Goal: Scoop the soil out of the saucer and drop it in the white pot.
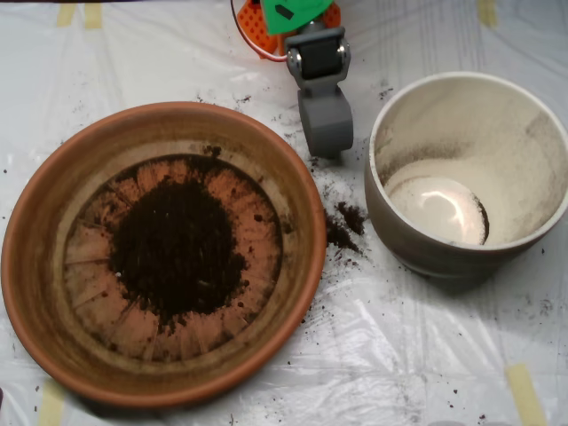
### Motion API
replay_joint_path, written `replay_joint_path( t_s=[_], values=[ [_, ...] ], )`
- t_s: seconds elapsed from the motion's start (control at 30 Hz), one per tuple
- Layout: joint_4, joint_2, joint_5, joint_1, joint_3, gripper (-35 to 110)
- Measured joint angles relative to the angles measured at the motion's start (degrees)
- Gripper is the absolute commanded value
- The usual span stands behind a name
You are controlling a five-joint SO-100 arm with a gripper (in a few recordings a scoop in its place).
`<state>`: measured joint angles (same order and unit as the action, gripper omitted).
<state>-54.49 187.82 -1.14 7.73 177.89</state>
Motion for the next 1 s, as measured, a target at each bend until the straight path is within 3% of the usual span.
replay_joint_path(
  t_s=[0.27, 1.0],
  values=[
    [0.0, 0.0, 5.9, 5.5, 0.0, 0],
    [0.0, 0.0, 5.9, 6.1, 0.0, 0]
  ],
)
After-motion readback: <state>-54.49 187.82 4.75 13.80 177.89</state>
